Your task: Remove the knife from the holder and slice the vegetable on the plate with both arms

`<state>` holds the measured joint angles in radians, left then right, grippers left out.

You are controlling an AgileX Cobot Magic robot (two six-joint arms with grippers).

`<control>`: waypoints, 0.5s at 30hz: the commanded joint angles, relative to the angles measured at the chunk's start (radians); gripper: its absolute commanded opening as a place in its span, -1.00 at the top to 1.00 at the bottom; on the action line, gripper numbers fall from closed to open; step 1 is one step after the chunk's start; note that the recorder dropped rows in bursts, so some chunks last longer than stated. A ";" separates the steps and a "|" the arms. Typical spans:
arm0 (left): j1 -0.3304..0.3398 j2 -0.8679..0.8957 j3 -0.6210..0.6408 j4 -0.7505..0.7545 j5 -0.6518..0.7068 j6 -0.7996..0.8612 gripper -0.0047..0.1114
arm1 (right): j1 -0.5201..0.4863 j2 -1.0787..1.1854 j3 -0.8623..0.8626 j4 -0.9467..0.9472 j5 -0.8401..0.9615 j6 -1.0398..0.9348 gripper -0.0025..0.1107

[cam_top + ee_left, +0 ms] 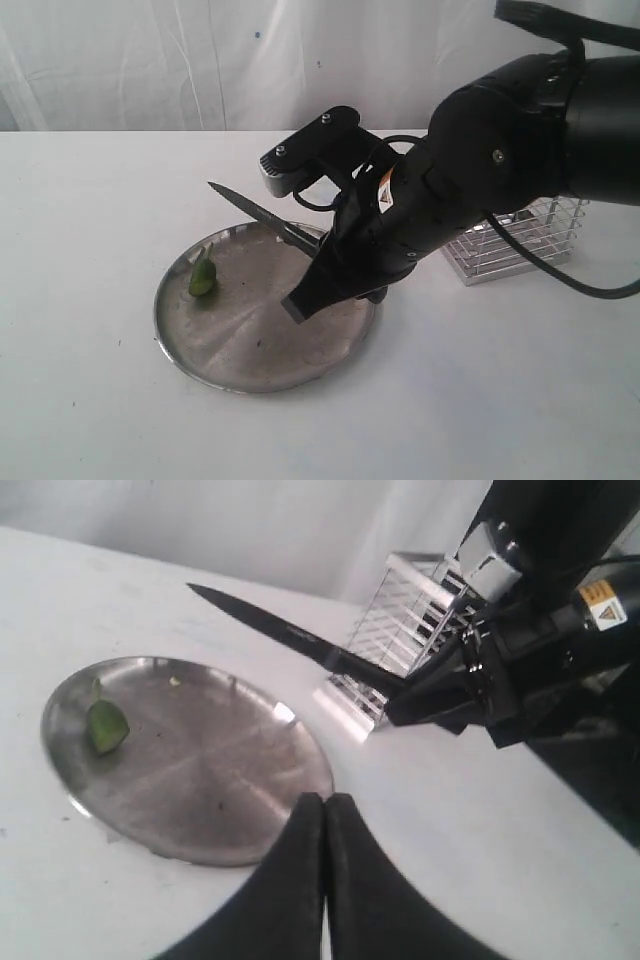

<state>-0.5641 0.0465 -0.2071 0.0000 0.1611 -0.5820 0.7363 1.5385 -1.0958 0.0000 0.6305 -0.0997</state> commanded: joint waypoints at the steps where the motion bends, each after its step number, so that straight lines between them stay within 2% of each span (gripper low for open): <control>1: -0.006 0.197 -0.200 0.025 0.226 0.096 0.92 | 0.000 -0.013 0.002 0.000 -0.032 -0.019 0.96; 3: -0.006 0.336 -0.261 0.022 0.249 0.171 0.88 | 0.000 -0.013 0.002 0.000 -0.038 -0.019 0.96; 5: -0.006 0.460 -0.297 0.022 0.249 0.237 0.75 | 0.000 -0.013 0.002 0.000 -0.044 -0.019 0.96; 7: -0.006 0.623 -0.324 0.022 0.202 0.294 0.51 | 0.000 -0.013 0.002 0.000 -0.056 -0.019 0.96; 9: -0.006 0.787 -0.346 0.041 0.121 0.320 0.18 | 0.000 -0.013 0.002 0.000 -0.070 -0.019 0.96; 11: -0.004 0.944 -0.370 0.068 0.030 0.287 -0.05 | 0.000 -0.013 0.002 0.000 -0.077 -0.019 0.96; 12: 0.006 1.018 -0.388 0.068 -0.023 0.226 -0.10 | 0.000 -0.013 0.002 0.000 -0.077 -0.019 0.96; 15: 0.050 1.208 -0.447 0.068 -0.144 0.129 -0.07 | 0.000 -0.016 0.002 0.000 -0.074 -0.019 0.96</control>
<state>-0.5460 1.1200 -0.6072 0.0566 0.1190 -0.3790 0.7363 1.5385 -1.0958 0.0000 0.5727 -0.1127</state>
